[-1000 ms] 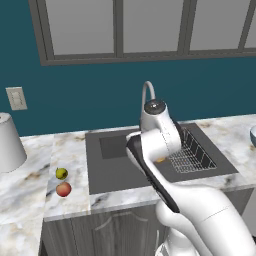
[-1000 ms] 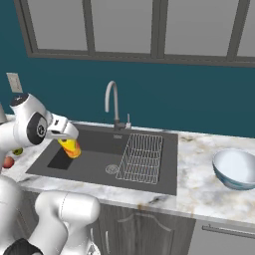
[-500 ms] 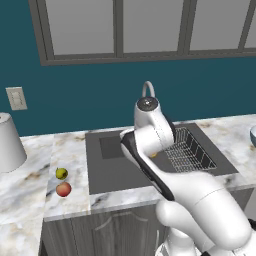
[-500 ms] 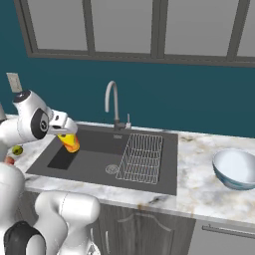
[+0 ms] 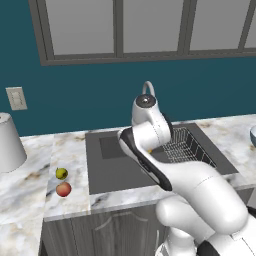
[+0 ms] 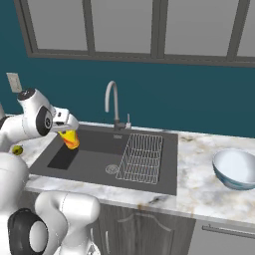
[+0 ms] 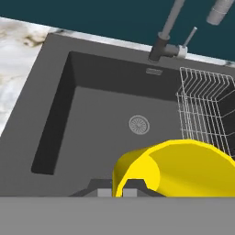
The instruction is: Remove the pear and peach from the sink. Then move the bowl and cup from the counter to the sink for washing.
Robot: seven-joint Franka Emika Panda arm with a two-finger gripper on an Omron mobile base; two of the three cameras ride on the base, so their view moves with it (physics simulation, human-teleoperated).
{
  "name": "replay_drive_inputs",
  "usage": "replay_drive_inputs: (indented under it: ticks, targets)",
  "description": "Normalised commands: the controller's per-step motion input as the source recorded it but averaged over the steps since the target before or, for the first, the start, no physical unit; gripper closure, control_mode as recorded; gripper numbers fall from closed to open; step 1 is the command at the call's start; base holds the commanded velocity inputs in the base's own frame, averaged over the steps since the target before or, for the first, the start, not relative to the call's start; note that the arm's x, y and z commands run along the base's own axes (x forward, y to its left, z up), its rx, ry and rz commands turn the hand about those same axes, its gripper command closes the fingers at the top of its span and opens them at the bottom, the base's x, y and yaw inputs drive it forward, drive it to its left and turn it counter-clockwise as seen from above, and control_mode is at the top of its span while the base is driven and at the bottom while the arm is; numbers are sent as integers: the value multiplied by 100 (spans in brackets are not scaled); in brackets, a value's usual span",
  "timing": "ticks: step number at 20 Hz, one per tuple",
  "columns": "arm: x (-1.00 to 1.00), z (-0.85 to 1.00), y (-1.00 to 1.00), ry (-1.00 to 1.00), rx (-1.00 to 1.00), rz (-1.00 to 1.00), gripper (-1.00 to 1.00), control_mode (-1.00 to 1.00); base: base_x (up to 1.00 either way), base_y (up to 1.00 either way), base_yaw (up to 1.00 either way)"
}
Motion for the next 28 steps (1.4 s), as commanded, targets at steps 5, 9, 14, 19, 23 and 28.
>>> replay_drive_inputs:
  ticks: [5,9,14,19,23,28]
  targets:
    - [16,-9,3,0,0,12,100,-100,0,0,0]
    - [19,-7,1,0,0,14,100,-100,0,0,0]
    - [17,-7,1,0,0,15,100,-100,0,0,0]
    - [15,-9,3,2,0,17,100,-100,0,0,0]
    - [15,-11,5,6,0,17,100,-100,0,0,0]
    - [11,-13,5,8,-1,17,100,-100,0,0,0]
